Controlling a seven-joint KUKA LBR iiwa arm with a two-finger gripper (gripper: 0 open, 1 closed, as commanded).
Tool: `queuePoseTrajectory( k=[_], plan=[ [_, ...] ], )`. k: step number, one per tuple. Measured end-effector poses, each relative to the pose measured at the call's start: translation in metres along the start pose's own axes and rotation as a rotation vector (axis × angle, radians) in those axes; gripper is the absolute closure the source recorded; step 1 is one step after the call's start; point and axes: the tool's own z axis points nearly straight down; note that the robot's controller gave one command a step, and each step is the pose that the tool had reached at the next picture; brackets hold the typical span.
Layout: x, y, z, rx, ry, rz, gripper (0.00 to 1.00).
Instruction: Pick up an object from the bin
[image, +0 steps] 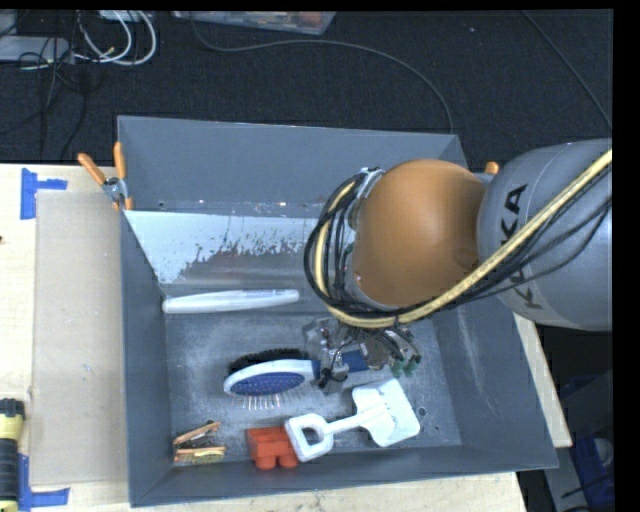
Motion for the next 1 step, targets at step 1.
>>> queuePoseTrajectory(
  k=[1],
  plan=[
    [0.0,-0.0001,0.0,0.0,0.0,0.001,1.0]
  ],
)
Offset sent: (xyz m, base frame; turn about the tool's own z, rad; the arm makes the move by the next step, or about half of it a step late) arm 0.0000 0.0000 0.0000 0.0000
